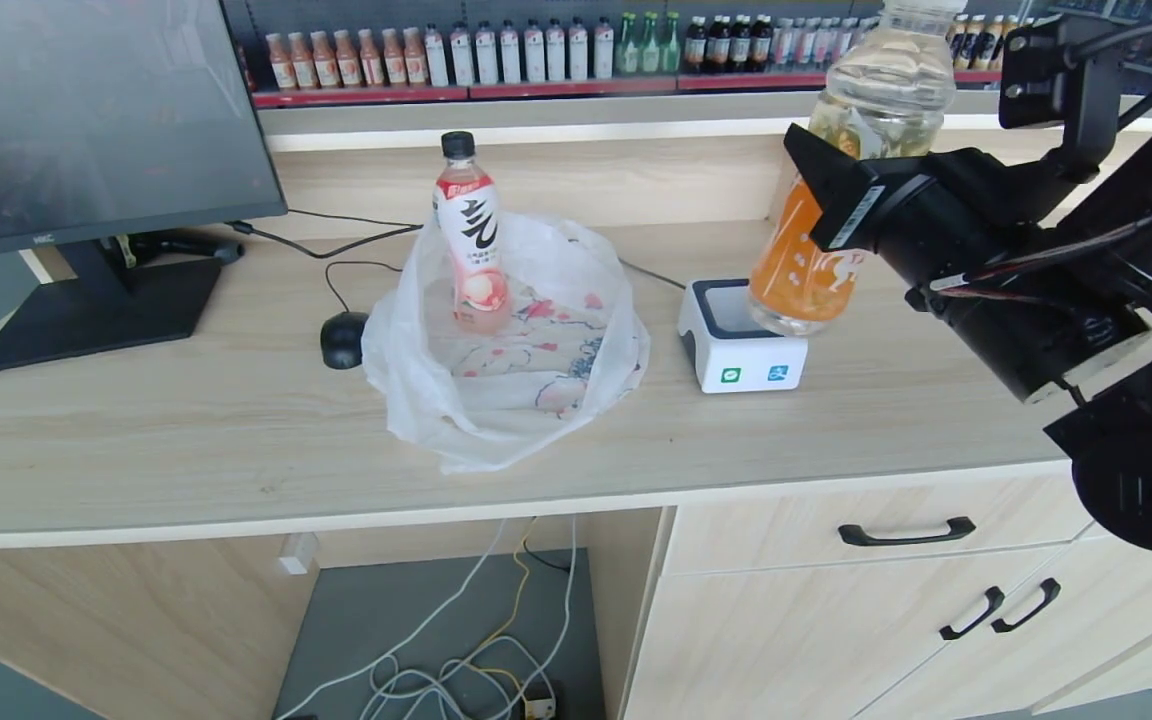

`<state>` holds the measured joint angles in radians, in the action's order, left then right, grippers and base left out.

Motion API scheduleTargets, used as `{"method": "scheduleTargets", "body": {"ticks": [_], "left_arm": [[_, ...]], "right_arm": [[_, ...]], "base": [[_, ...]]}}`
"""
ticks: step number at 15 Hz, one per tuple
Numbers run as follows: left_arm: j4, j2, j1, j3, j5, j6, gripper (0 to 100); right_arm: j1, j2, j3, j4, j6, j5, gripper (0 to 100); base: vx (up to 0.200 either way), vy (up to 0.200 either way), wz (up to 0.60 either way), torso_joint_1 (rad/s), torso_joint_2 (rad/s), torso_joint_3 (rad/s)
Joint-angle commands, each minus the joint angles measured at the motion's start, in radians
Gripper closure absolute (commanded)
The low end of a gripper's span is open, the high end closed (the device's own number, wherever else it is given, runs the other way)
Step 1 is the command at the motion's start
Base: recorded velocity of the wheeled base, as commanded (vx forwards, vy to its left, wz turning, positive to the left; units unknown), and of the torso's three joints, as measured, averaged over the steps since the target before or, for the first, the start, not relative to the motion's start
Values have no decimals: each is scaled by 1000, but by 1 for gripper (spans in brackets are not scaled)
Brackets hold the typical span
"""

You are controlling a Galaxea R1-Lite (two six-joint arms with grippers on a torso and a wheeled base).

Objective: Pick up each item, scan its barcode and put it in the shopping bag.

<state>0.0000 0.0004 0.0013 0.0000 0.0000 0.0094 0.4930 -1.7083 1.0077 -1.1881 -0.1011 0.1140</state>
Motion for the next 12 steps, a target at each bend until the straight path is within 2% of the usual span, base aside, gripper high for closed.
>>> {"method": "scheduleTargets", "body": {"ticks": [1, 5, 11, 12], "left_arm": [[0, 0, 0, 0, 0, 1, 0], [0, 0, 0, 0, 0, 0, 0], [2, 0, 0, 0, 0, -3, 0], [2, 0, 0, 0, 0, -3, 0]], "right_arm": [[2, 1, -23, -15, -42, -37, 100], [1, -2, -89, -94, -60, -80, 100], [-4, -13, -112, -157, -85, -82, 100], [-5, -17, -110, -160, -83, -82, 100]], "base": [[0, 0, 0, 0, 0, 0], [0, 0, 0, 0, 0, 0], [0, 0, 0, 0, 0, 0], [0, 200, 0, 2, 2, -2]]}}
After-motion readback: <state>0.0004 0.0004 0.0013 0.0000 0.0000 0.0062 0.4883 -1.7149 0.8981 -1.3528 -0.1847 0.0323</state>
